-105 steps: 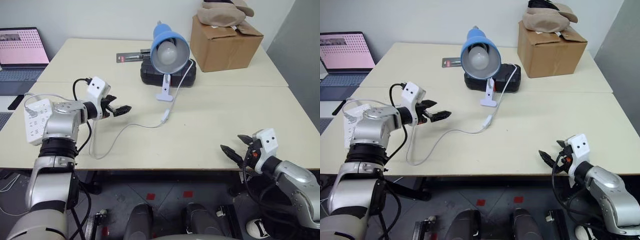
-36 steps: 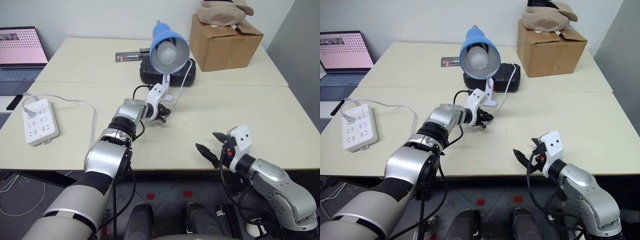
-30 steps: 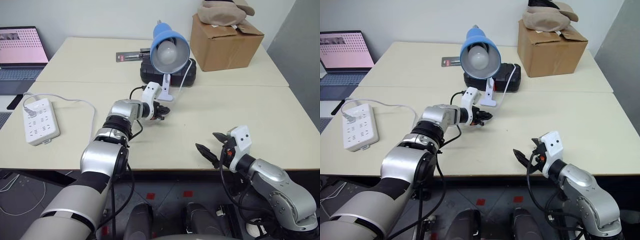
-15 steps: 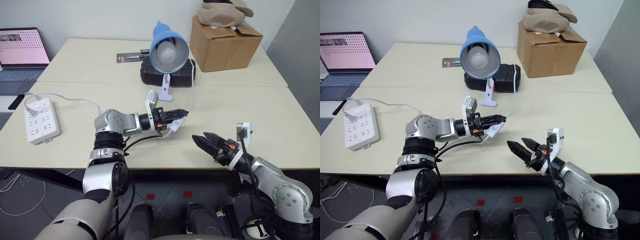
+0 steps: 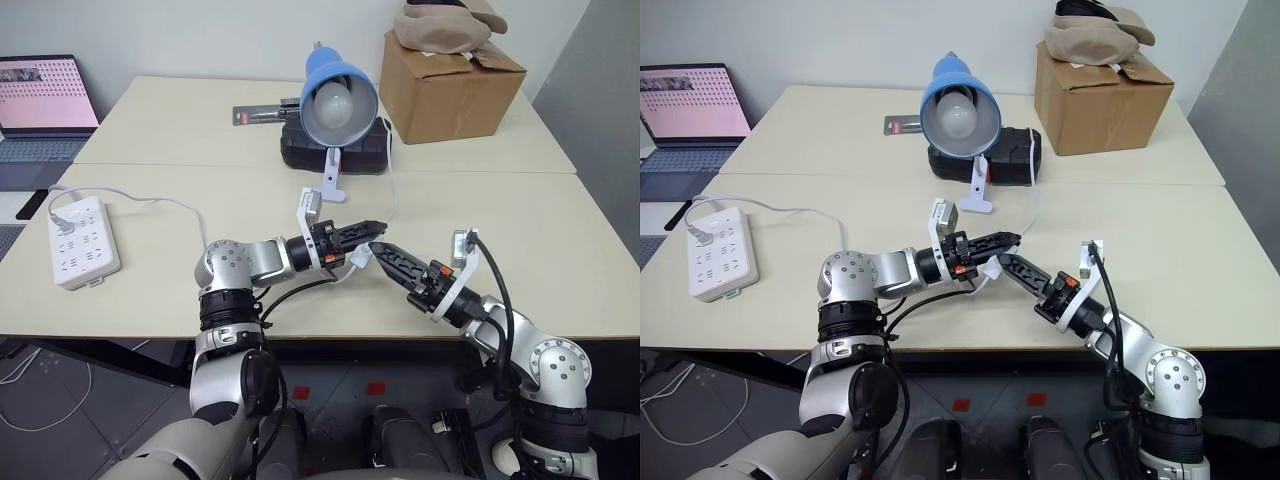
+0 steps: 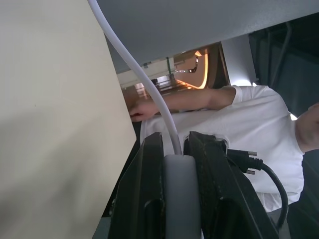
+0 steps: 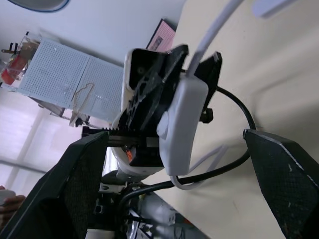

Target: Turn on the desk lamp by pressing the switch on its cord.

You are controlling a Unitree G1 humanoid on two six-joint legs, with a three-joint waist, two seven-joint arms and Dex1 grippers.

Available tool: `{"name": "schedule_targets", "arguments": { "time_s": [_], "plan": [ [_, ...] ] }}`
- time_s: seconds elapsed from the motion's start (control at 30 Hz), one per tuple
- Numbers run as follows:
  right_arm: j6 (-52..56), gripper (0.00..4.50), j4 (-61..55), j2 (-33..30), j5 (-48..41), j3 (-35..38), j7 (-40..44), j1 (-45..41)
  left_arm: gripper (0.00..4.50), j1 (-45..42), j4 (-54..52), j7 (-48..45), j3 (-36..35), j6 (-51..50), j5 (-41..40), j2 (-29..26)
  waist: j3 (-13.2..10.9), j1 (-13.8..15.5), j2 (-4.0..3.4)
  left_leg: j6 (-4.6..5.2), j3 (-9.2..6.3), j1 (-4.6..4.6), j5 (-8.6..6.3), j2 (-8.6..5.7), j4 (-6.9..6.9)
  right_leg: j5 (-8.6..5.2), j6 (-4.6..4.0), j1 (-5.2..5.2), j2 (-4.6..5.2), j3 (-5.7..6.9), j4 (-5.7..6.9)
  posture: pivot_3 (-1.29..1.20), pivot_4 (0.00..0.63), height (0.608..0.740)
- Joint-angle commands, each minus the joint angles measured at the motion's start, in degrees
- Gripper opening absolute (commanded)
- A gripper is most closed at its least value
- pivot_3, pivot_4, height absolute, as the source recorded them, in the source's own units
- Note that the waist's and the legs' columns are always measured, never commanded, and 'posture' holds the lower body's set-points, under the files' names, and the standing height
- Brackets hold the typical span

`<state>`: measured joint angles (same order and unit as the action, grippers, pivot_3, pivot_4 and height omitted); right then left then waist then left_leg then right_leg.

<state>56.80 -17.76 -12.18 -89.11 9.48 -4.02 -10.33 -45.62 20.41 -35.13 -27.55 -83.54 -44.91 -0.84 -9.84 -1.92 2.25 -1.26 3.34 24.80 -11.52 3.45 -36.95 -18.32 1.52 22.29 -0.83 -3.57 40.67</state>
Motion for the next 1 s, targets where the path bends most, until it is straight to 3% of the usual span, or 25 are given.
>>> {"name": "schedule_targets", "arguments": {
  "time_s": [0.03,0.43,0.53,1.0],
  "plan": [
    [-0.23,4.5,1.35,-0.88,-1.8,-0.96,-0.05,-1.88,0.43,-0.03,-3.22,1.42,-0.8,-1.08,-3.69,0.79,0.0,0.01,0.0,0.0,0.0,0.0,0.0,-0.01,0.0,-0.01,0.02,0.0,0.0,0.0,-0.01,0.0,0.15,0.74],
    [-1.16,4.5,4.97,-0.89,-3.16,-1.05,0.42,-5.06,0.43,0.52,-4.24,4.41,-0.81,-0.9,-7.12,0.64,0.0,0.03,0.0,0.0,-0.02,0.0,0.0,0.03,0.03,-0.11,0.19,0.0,0.0,0.02,-0.04,0.0,0.15,0.74],
    [-1.2,3.97,5.18,-0.96,-3.12,-1.12,0.43,-5.16,0.43,0.52,-4.24,4.7,-0.79,-0.72,-7.54,0.45,0.0,0.02,0.0,0.0,-0.02,0.0,0.0,0.03,0.03,-0.11,0.2,0.0,0.0,0.02,-0.06,0.0,0.15,0.74],
    [-0.9,0.72,5.02,-1.52,-2.36,-2.0,1.74,-5.07,0.43,0.73,-3.9,5.54,0.17,0.58,-8.45,0.03,0.0,0.03,0.0,0.0,-0.02,0.04,-0.01,0.04,0.14,-0.11,0.2,0.0,0.0,0.03,-0.25,0.0,0.15,0.74]
  ]
}}
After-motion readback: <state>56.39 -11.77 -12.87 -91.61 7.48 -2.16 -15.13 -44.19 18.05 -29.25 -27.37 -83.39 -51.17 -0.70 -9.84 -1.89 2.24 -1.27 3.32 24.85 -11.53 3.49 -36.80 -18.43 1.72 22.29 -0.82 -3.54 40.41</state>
